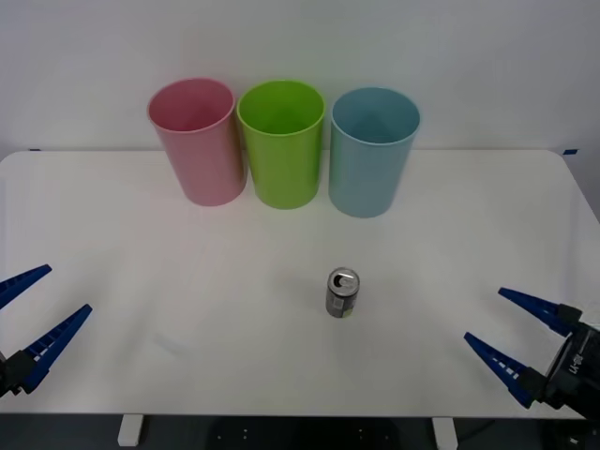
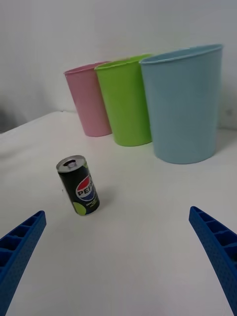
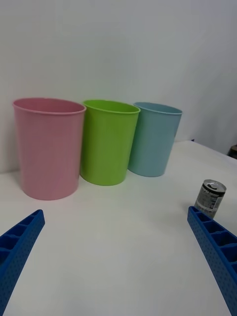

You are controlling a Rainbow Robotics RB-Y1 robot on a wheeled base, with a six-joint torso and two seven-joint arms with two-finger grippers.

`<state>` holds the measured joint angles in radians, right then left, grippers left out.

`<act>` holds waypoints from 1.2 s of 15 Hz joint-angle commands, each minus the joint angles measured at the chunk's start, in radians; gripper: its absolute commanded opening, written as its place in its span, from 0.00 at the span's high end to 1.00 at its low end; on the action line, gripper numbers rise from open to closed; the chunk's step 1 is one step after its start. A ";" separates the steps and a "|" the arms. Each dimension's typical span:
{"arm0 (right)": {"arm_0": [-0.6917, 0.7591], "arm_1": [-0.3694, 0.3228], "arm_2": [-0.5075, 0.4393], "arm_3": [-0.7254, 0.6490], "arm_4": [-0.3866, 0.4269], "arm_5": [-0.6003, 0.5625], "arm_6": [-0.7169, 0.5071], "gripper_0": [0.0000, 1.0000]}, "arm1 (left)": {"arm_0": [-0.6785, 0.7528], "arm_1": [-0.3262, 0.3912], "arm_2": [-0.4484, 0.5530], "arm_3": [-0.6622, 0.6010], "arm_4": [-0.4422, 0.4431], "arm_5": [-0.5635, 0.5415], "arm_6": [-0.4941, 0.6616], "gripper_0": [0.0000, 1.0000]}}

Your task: Grasp the object on the table and drop it into the matching bin: aluminum can to the light blue bin, PET bottle to the pink bin.

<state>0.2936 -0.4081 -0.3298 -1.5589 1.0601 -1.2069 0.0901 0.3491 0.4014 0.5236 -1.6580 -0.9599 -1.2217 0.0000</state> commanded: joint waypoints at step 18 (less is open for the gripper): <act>-0.171 0.086 0.307 0.154 0.043 0.239 0.255 0.00 | 0.000 0.000 0.000 0.000 0.000 0.000 0.000 0.00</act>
<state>0.1270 -0.3339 -0.0236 -1.4051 1.0870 -0.9792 0.3404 0.3491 0.4014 0.5236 -1.6581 -0.9599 -1.2217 0.0000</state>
